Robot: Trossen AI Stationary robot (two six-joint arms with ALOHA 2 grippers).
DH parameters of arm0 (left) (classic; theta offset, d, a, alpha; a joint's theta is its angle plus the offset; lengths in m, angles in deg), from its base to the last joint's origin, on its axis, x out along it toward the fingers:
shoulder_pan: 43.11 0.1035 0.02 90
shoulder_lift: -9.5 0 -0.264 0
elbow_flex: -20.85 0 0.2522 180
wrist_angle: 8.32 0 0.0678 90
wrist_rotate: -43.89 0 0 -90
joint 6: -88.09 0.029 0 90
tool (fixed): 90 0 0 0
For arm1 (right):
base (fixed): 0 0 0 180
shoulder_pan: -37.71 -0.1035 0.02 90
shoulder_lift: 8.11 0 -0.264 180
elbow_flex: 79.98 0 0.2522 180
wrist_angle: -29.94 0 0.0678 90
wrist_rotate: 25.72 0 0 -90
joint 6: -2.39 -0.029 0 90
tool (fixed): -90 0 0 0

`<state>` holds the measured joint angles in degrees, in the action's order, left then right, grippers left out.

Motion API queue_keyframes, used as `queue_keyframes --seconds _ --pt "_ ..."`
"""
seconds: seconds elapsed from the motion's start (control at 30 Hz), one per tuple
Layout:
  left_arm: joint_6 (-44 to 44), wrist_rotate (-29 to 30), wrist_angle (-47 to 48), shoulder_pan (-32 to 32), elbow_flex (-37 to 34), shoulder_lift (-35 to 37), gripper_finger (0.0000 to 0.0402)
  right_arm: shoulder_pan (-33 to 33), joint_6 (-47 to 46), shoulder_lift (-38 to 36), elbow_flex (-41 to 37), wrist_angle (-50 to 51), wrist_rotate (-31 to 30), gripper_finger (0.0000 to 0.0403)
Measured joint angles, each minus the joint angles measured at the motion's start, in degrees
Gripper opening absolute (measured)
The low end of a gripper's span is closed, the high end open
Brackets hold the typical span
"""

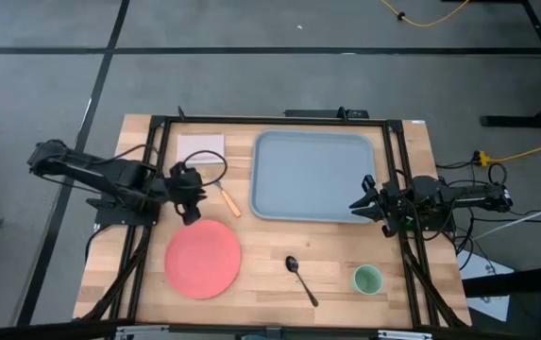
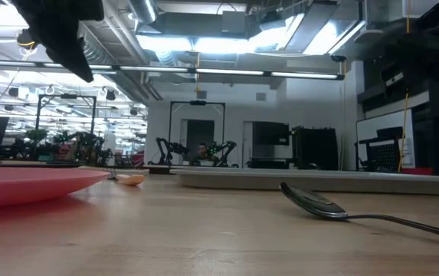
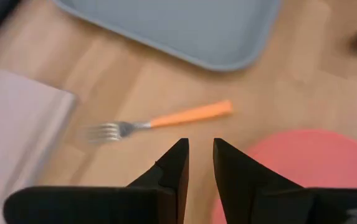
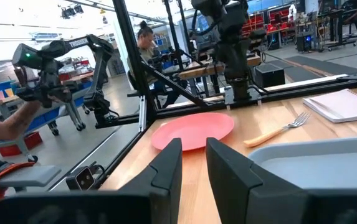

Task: Pick and place plate/cup/fork/spoon on tray
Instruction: Put the pink plate on the gray serving tray

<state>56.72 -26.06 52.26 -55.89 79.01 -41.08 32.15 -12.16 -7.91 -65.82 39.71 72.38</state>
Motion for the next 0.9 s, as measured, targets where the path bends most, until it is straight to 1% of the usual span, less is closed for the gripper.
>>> queue_keyframes --seconds 0.07,0.1,0.13,0.23,0.3,0.4,0.47,0.53,0.63,0.7,0.8,0.83,0.9 --pt "-2.18 -3.28 -0.84 -0.01 0.00 -0.84 0.0066 -0.01 0.00 0.00 -0.01 0.06 0.00 0.0078" --pt "-3.37 -3.40 -0.84 -0.07 0.00 -1.14 0.0066 -0.01 0.00 0.02 -0.01 0.10 0.01 0.0078" --pt "-4.97 -2.28 -0.90 -0.25 0.00 -1.43 0.0066 -0.02 -0.01 0.02 -0.01 0.11 0.02 0.0078" --pt "-7.08 4.84 -0.64 -1.71 -0.02 -2.37 0.0072 -0.02 -0.41 0.02 -0.01 0.28 0.04 0.0078" --pt "-7.55 6.04 -0.42 -2.36 -0.02 -2.87 0.0085 -0.01 -0.37 0.02 0.00 0.42 0.10 0.0078" --pt "-10.81 4.83 0.50 -2.92 -0.04 -3.87 0.0111 -0.02 -0.37 0.03 -0.01 1.59 0.11 0.0078" --pt "-12.02 2.60 1.65 -3.45 -0.24 -4.47 0.0124 -0.01 -0.35 0.04 0.00 1.55 0.11 0.0078" --pt "-12.41 0.21 0.87 -3.58 -0.96 -4.61 0.0129 0.00 -0.15 0.07 0.00 1.55 0.11 0.0078" --pt "-16.93 -1.75 -3.48 -4.09 -1.73 -4.59 0.0128 0.00 -0.13 0.06 0.00 1.51 0.11 0.0078" --pt "-16.43 0.14 -4.75 -4.23 -1.90 -4.59 0.0128 -0.01 -0.07 0.04 -0.01 1.52 0.11 0.0078" --pt "-18.86 6.80 -5.75 -3.30 -1.90 -4.55 0.0127 0.00 -0.01 0.05 0.00 1.53 0.04 0.0078" --pt "-19.43 7.48 -5.08 -2.46 -1.90 -4.60 0.0127 0.00 0.00 0.04 0.00 1.53 0.00 0.0078" --pt "-19.51 6.88 -4.82 0.14 -1.90 -5.36 0.0127 -0.01 0.01 0.04 -0.01 1.53 -0.05 0.0078"
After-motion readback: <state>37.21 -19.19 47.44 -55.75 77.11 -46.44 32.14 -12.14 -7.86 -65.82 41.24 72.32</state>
